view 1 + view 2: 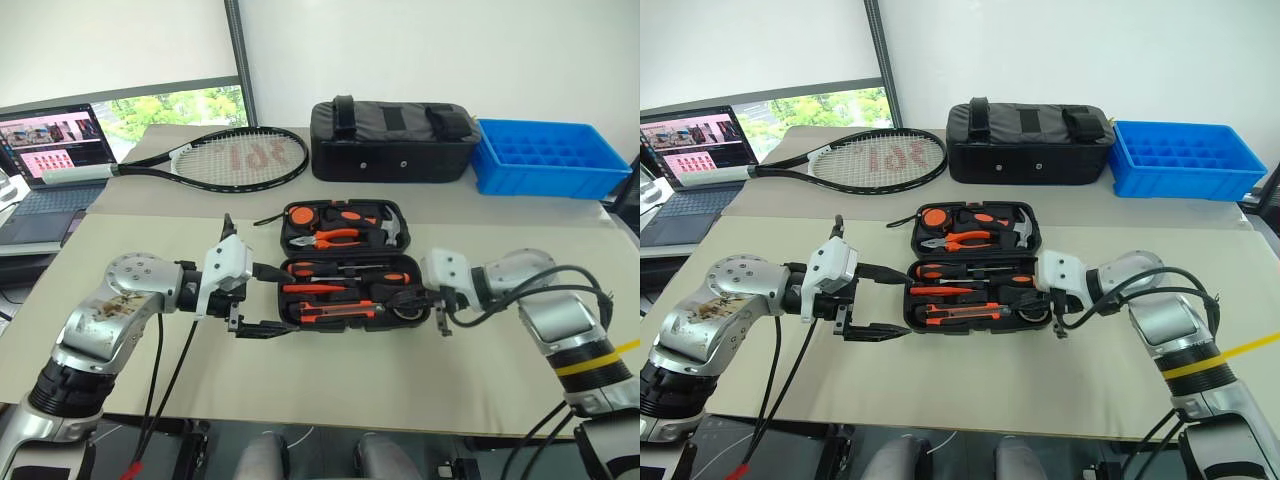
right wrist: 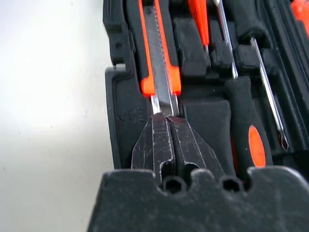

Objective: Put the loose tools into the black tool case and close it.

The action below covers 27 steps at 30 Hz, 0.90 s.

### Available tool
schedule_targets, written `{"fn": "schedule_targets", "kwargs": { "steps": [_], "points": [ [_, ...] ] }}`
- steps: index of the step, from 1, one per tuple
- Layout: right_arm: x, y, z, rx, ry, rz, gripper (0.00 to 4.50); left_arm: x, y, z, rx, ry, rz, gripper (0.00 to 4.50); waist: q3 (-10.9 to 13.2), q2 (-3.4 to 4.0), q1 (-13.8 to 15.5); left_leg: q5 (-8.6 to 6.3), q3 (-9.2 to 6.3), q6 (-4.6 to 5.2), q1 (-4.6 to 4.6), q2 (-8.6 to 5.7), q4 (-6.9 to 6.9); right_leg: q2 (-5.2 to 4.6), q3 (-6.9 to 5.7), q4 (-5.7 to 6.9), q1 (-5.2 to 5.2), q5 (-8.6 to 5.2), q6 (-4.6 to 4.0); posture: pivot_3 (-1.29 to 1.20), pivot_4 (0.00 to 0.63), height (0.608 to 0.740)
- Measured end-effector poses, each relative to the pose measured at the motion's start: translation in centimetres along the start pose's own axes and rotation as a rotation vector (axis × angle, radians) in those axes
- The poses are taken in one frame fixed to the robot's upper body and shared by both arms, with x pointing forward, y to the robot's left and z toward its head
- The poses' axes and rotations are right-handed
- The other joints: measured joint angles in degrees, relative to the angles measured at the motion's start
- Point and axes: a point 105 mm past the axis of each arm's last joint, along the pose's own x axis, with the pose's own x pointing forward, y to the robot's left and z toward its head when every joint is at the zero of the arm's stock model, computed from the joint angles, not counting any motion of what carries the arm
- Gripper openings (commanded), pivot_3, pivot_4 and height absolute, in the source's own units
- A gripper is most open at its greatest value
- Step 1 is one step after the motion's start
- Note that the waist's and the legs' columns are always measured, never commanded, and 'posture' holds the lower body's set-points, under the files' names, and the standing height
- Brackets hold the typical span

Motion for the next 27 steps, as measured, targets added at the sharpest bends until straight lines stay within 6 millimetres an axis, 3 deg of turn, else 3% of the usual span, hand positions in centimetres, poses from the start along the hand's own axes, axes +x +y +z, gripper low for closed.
{"fn": "schedule_targets", "kwargs": {
  "steps": [3, 6, 7, 10, 13, 16, 20, 24, 27],
  "points": [
    [-1.3, -2.7, 3.0, -0.002, -0.105, -0.104, 0.06, 0.0, 0.2, 0.1, -0.005, -0.019, 0.017, 4.5, 0.0, 0.0, 0.14, 0.0, -0.01, 0.0, 0.03, 0.0, 0.02, -0.01, -0.01, 0.03, 0.02, 0.0, 0.0, 0.0, 0.15, 0.708],
    [-3.0, -6.2, 3.8, 0.046, -0.159, -0.267, 0.06, -0.4, 1.7, 0.2, -0.045, -0.085, 0.098, 4.5, -0.01, -0.05, 0.34, 0.0, 0.0, 0.0, 0.07, -0.01, 0.01, -0.02, -0.04, 0.0, 0.06, 0.0, -0.01, 0.0, 0.15, 0.708],
    [-3.4, -7.3, 3.5, 0.097, -0.172, -0.322, 0.06, -0.5, 2.4, 0.1, -0.062, -0.093, 0.134, 4.5, 0.0, -0.07, 0.46, 0.01, 0.0, 0.02, 0.03, -0.01, 0.01, -0.02, -0.04, -0.01, 0.03, 0.01, -0.01, 0.0, 0.15, 0.708],
    [-3.7, -8.8, 1.5, 0.232, -0.174, -0.396, 0.77, -0.8, 4.2, -0.7, -0.106, -0.105, 0.237, 4.5, 0.0, -0.07, 0.57, 0.02, -0.01, 0.03, -0.06, -0.03, -0.02, -0.04, -0.05, -0.05, -0.03, 0.01, -0.02, 0.0, 0.15, 0.708],
    [-2.9, -10.3, -1.1, 0.443, -0.163, -0.454, 1.77, -0.8, 7.5, -1.3, -0.259, -0.197, 0.361, 4.5, 0.0, -0.07, 0.47, 0.03, 0.0, 0.04, -0.15, -0.04, 0.0, -0.04, -0.04, 0.04, -0.17, 0.02, -0.03, 0.0, 0.15, 0.708],
    [-2.8, -11.9, -2.9, 0.628, -0.147, -0.533, 1.77, -1.0, 10.7, -1.6, -0.462, -0.295, 0.43, 4.5, 0.01, -0.08, 0.25, 0.08, 0.0, 0.11, -0.18, -0.05, -0.03, -0.02, -0.05, 0.16, -0.29, 0.02, -0.03, 0.0, 0.15, 0.708],
    [-2.9, -12.5, -4.9, 0.809, -0.137, -0.588, 1.77, -1.7, 14.5, -4.1, -0.693, -0.286, 0.595, 4.5, 0.0, -0.06, -0.08, 0.08, -0.01, 0.11, -0.18, -0.06, -0.1, -0.03, -0.07, 0.23, -0.36, 0.02, -0.03, 0.0, 0.15, 0.708],
    [-1.6, -12.1, -6.3, 0.894, -0.092, -0.593, 1.77, -1.0, 15.8, -6.5, -0.855, -0.243, 0.669, 4.5, -0.01, -0.06, -0.4, 0.09, 0.0, 0.09, -0.39, -0.06, -0.14, -0.03, -0.09, 0.27, -0.54, 0.03, -0.03, 0.0, 0.15, 0.708],
    [-0.6, -11.7, -6.5, 0.933, -0.103, -0.573, 1.77, -0.1, 16.1, -7.1, -0.89, -0.215, 0.668, 4.5, -0.02, -0.04, -0.52, 0.13, 0.01, 0.02, -0.44, -0.06, -0.16, -0.05, -0.13, 0.33, -0.56, 0.04, -0.03, 0.0, 0.15, 0.708]
  ]
}}
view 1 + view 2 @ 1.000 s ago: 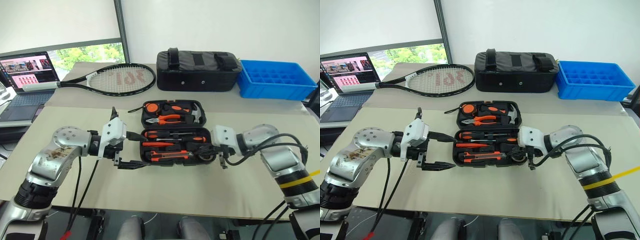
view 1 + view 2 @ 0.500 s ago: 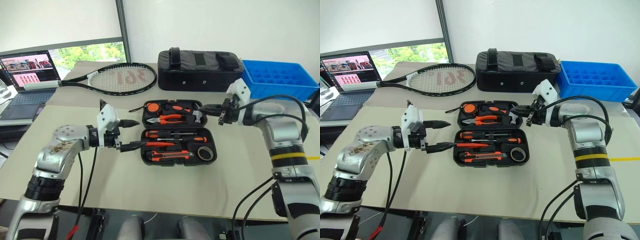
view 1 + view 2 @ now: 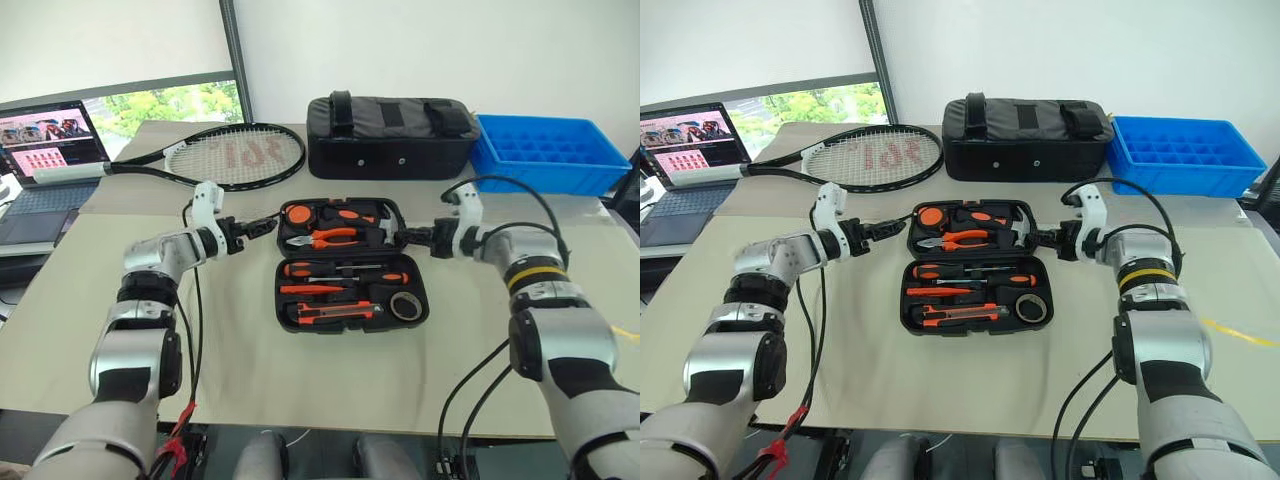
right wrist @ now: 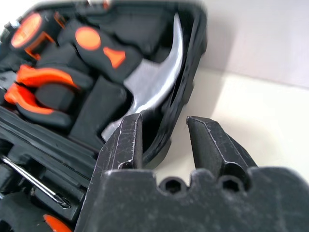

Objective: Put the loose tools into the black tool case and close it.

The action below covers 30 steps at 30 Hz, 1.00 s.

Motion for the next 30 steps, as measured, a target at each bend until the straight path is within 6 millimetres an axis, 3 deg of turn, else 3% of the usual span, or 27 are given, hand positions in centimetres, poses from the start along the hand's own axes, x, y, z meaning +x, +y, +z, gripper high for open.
{"fn": "schedule_targets", "kwargs": {
  "steps": [1, 4, 7, 9, 12, 19, 22, 30],
  "points": [
    [0.1, 0.1, 0.0, 0.004, 0.002, 0.002, 1.77, 0.2, 0.0, -0.1, -0.004, 0.009, -0.001, 4.5, 0.0, 0.0, -0.08, 0.02, 0.0, -0.04, 0.0, 0.01, -0.01, 0.0, -0.02, 0.01, 0.0, 0.0, 0.0, 0.0, 0.15, 0.708],
    [0.3, 0.1, 0.1, 0.021, -0.008, -0.004, 1.07, 0.4, 0.2, -0.2, -0.004, 0.018, 0.01, 4.5, 0.0, 0.0, -0.34, 0.03, -0.01, -0.05, 0.01, 0.01, -0.01, 0.0, -0.04, -0.01, 0.0, 0.0, 0.0, 0.0, 0.15, 0.708],
    [0.3, -0.2, 0.6, 0.029, -0.041, -0.032, 0.05, 0.7, 0.2, -0.3, 0.002, 0.026, 0.021, 4.5, 0.0, 0.0, -0.68, 0.03, -0.01, -0.06, 0.02, 0.0, -0.01, 0.0, -0.04, -0.04, 0.0, -0.01, 0.01, 0.0, 0.15, 0.708],
    [0.3, -0.2, 0.7, 0.033, -0.045, -0.03, 0.02, 1.2, -0.2, -0.3, 0.005, 0.029, 0.015, 4.5, 0.0, 0.0, -0.8, 0.03, -0.01, -0.06, 0.03, 0.0, -0.01, 0.0, -0.04, -0.04, -0.01, -0.01, 0.01, 0.0, 0.15, 0.708],
    [0.3, -0.1, 0.7, 0.043, -0.051, -0.027, 0.0, 1.7, -0.7, -0.1, 0.028, 0.029, 0.006, 3.78, 0.0, 0.0, -0.89, 0.03, -0.01, -0.06, 0.03, 0.0, -0.04, 0.01, -0.03, -0.04, -0.06, -0.01, 0.02, 0.0, 0.15, 0.708],
    [0.2, -0.2, 0.7, 0.055, -0.059, -0.027, 0.0, 2.4, -0.6, -0.9, 0.029, 0.028, 0.032, 0.98, 0.0, 0.01, -0.82, 0.04, -0.01, -0.08, -0.01, -0.02, -0.04, -0.01, -0.03, -0.02, -0.07, 0.0, 0.02, 0.0, 0.15, 0.708],
    [0.2, -0.3, 0.7, 0.059, -0.061, -0.026, 0.0, 2.6, -0.9, -0.7, 0.046, 0.025, 0.023, 0.06, 0.0, 0.01, -0.79, 0.04, -0.01, -0.08, 0.0, -0.02, -0.04, -0.01, -0.03, -0.02, -0.07, 0.0, 0.02, 0.0, 0.15, 0.708],
    [-0.3, -0.4, 0.6, 0.068, -0.086, -0.005, 0.0, 2.6, -1.1, -0.7, 0.063, 0.026, 0.007, 0.03, -0.01, 0.03, -0.72, 0.05, -0.02, -0.1, 0.0, -0.04, -0.05, -0.01, -0.03, -0.02, -0.07, 0.0, 0.02, 0.0, 0.15, 0.708]
  ]
}}
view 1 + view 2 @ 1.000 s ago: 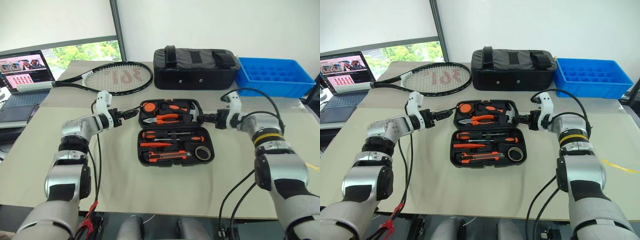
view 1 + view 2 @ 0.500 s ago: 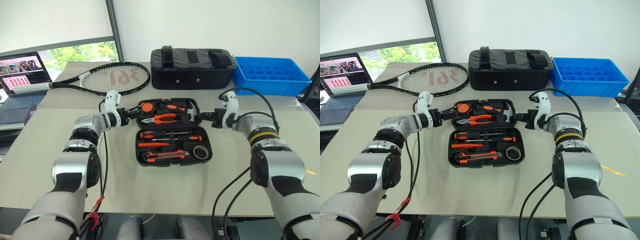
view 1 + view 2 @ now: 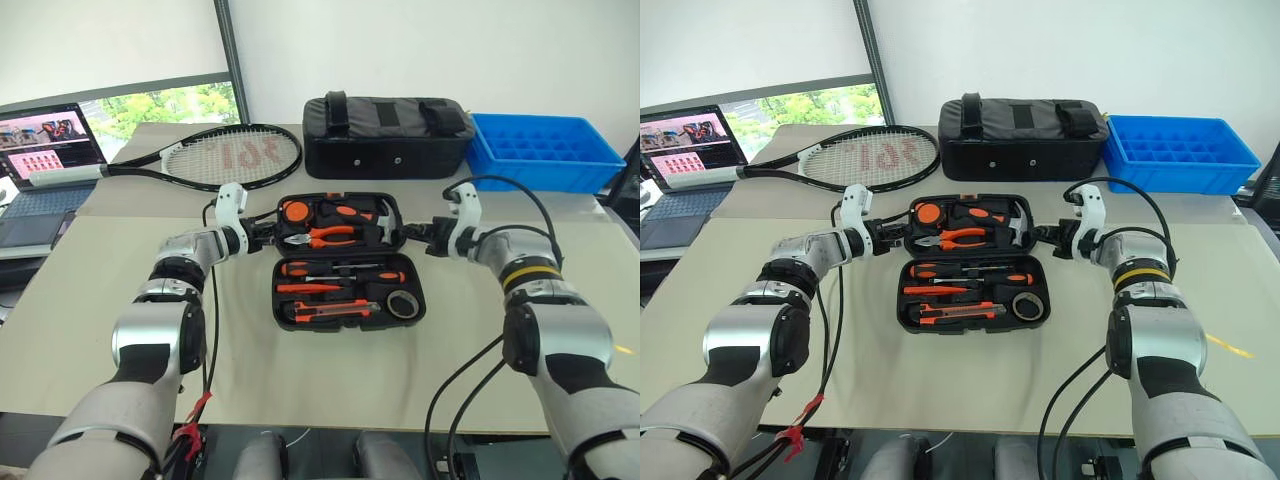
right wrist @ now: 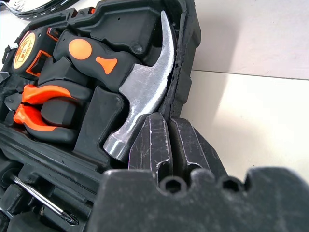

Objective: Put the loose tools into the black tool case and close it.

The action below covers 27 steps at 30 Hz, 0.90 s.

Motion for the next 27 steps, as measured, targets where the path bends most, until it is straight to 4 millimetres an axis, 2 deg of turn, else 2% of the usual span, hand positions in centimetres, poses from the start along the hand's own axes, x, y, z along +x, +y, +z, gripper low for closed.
{"fn": "schedule_targets", "kwargs": {
  "steps": [4, 12, 17, 21, 23, 26, 27],
  "points": [
    [-0.3, -0.1, 0.0, -0.009, -0.034, 0.011, 0.0, 0.1, -0.2, 0.5, 0.066, -0.031, -0.015, 0.03, 0.0, 0.0, 0.06, 0.02, -0.01, -0.02, -0.06, 0.0, -0.01, 0.0, -0.01, 0.01, -0.01, 0.0, 0.0, 0.0, 0.15, 0.708],
    [-1.6, 0.5, 0.3, -0.13, -0.141, 0.069, 0.0, -0.6, -0.7, 1.6, 0.311, -0.145, -0.078, 0.03, 0.01, 0.02, 0.07, 0.12, -0.01, -0.2, -0.15, 0.02, -0.08, 0.0, -0.01, 0.03, -0.08, 0.02, 0.01, 0.0, 0.15, 0.708],
    [-3.0, 1.3, -0.2, -0.296, -0.216, 0.114, 0.0, -2.5, -1.5, 1.5, 0.605, -0.227, -0.135, 0.03, -0.03, 0.07, 0.01, 0.17, 0.0, -0.28, -0.16, 0.06, -0.1, 0.01, 0.0, 0.05, -0.08, 0.03, 0.01, 0.0, 0.15, 0.708],
    [-4.0, 1.9, -0.6, -0.434, -0.275, 0.143, 0.0, -4.6, -2.3, 0.9, 0.939, -0.275, -0.156, 0.03, -0.03, 0.08, 0.08, 0.13, 0.04, -0.22, -0.05, 0.07, -0.13, 0.0, 0.05, 0.01, -0.02, 0.04, 0.0, 0.0, 0.15, 0.708],
    [-4.5, 2.2, -1.0, -0.554, -0.3, 0.152, 0.0, -5.5, -2.5, 0.3, 1.098, -0.294, -0.154, 0.03, -0.03, 0.08, 0.18, 0.1, 0.1, -0.17, 0.09, 0.06, -0.1, -0.03, 0.09, -0.08, 0.07, 0.04, 0.01, 0.0, 0.15, 0.708],
    [-5.5, 2.6, -1.8, -0.719, -0.312, 0.172, 0.0, -6.5, -2.8, -0.6, 1.247, -0.313, -0.158, 0.03, -0.03, 0.08, 0.2, 0.05, 0.13, -0.09, 0.17, 0.05, -0.08, -0.05, 0.11, -0.11, 0.12, 0.03, 0.01, 0.0, 0.15, 0.708],
    [-5.7, 2.7, -2.1, -0.765, -0.308, 0.185, 0.36, -6.9, -2.8, -0.9, 1.285, -0.312, -0.166, 0.35, -0.03, 0.08, 0.13, 0.05, 0.15, -0.09, 0.22, 0.06, -0.08, -0.04, 0.13, -0.08, 0.12, 0.03, 0.01, 0.0, 0.15, 0.708]
  ]
}}
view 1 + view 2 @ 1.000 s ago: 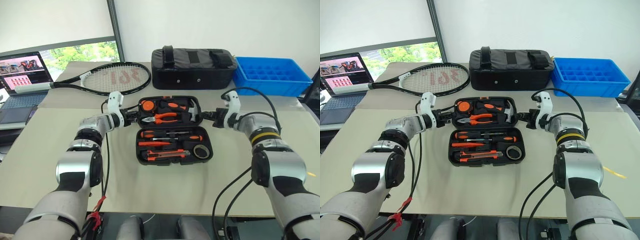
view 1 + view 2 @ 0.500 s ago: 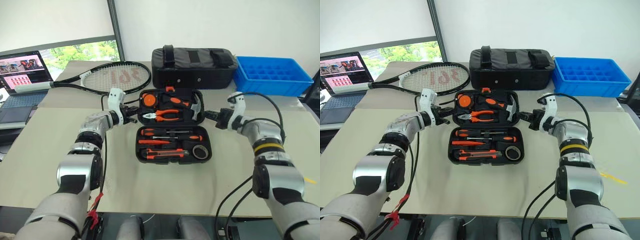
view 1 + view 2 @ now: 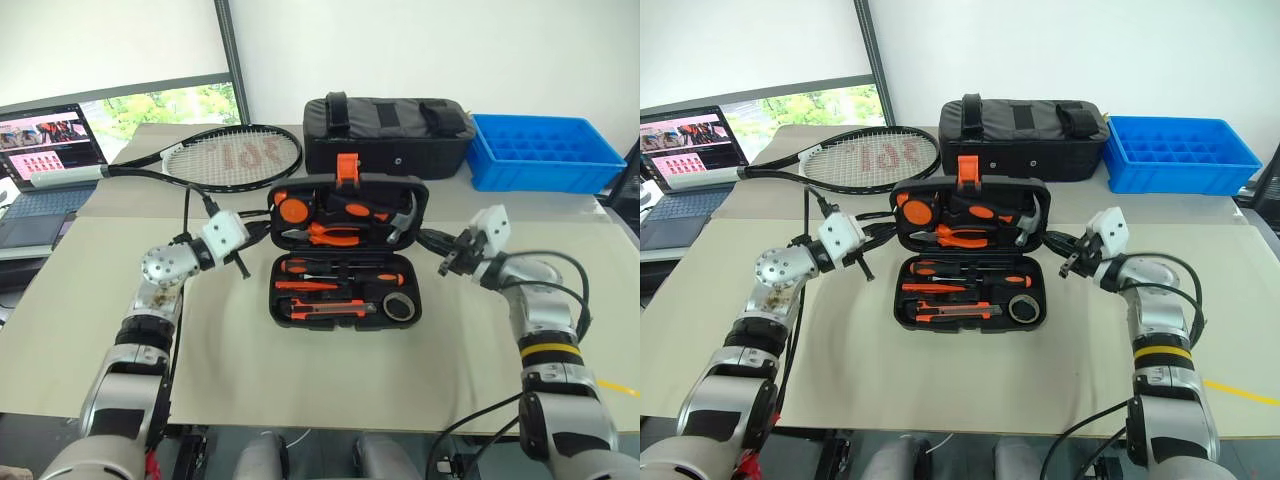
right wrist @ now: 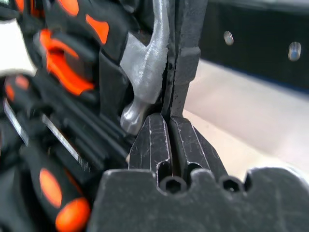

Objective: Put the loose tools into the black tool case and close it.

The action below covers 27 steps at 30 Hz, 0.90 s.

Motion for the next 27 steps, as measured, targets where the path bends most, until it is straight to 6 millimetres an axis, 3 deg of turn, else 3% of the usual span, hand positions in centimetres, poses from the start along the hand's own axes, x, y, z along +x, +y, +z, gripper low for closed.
{"fn": "schedule_targets", "kwargs": {
  "steps": [3, 7, 9, 12, 13, 15, 19, 23, 27],
  "points": [
    [-1.5, 1.4, -0.3, -0.141, 0.035, 0.102, 1.28, -2.4, -2.4, 0.1, 0.104, -0.015, -0.131, 1.25, -0.06, 0.1, -0.26, -0.01, 0.09, 0.02, 0.19, 0.04, -0.04, 0.0, 0.03, 0.03, 0.14, 0.0, 0.0, 0.0, 0.15, 0.708],
    [-5.2, 2.2, -2.4, -0.154, 0.181, 0.171, 2.68, -5.2, -5.7, -0.1, 0.106, -0.036, -0.183, 2.76, -0.04, 0.1, 0.32, -0.01, 0.12, 0.02, 0.2, 0.05, 0.05, -0.11, 0.01, 0.01, 0.25, -0.01, -0.01, 0.0, 0.15, 0.708],
    [-6.7, 2.4, -2.7, -0.147, 0.238, 0.202, 2.68, -6.0, -5.4, 0.2, 0.087, -0.047, -0.148, 3.42, -0.04, 0.09, 0.64, -0.02, 0.11, 0.03, 0.23, 0.06, 0.15, -0.13, -0.01, 0.0, 0.37, -0.01, -0.01, 0.0, 0.15, 0.708],
    [-9.7, 4.2, -2.6, -0.056, 0.328, 0.297, 2.68, -7.6, -3.8, 0.2, -0.017, -0.023, -0.048, 4.45, -0.07, 0.13, 1.18, -0.04, 0.11, 0.06, 0.42, 0.07, 0.12, -0.13, -0.03, 0.0, 0.61, -0.02, -0.01, 0.0, 0.15, 0.708],
    [-10.9, 5.7, -2.3, 0.011, 0.364, 0.356, 2.68, -8.7, -3.0, -0.6, -0.101, 0.022, 0.011, 4.45, -0.1, 0.17, 1.31, -0.06, 0.09, 0.08, 0.48, 0.1, 0.1, -0.11, -0.07, 0.0, 0.61, -0.06, -0.01, 0.0, 0.15, 0.708],
    [-11.6, 7.9, -1.7, 0.11, 0.383, 0.425, 2.68, -10.0, -1.9, -2.0, -0.214, 0.091, 0.093, 4.45, -0.07, 0.11, 1.23, -0.07, 0.03, 0.1, 0.47, 0.16, 0.11, -0.01, -0.12, 0.01, 0.61, -0.08, 0.0, 0.0, 0.15, 0.708],
    [-10.1, 13.0, 0.0, 0.2, 0.373, 0.621, 2.68, -8.1, 0.0, -2.0, -0.339, 0.072, 0.161, 4.45, -0.01, -0.09, 1.14, -0.01, -0.02, 0.15, 0.5, 0.11, 0.26, 0.03, -0.11, 0.01, 0.64, -0.21, 0.34, 0.0, 0.15, 0.708],
    [-7.5, 13.9, -0.7, 0.159, 0.381, 0.633, 2.68, -5.0, 1.6, -0.3, -0.397, -0.013, 0.139, 4.45, 0.03, -0.38, 1.25, 0.02, -0.02, 0.17, 0.46, 0.09, 0.35, 0.06, -0.11, -0.02, 0.62, -0.18, 0.38, 0.0, 0.15, 0.708],
    [-2.7, 11.4, -1.7, 0.029, 0.34, 0.499, 2.68, -0.6, 2.6, 4.3, -0.349, -0.161, -0.001, 4.45, 0.04, -0.4, 1.17, 0.04, -0.02, 0.18, 0.27, 0.06, 0.36, 0.11, -0.03, -0.04, 0.45, -0.14, 0.37, 0.0, 0.15, 0.708]
  ]
}}
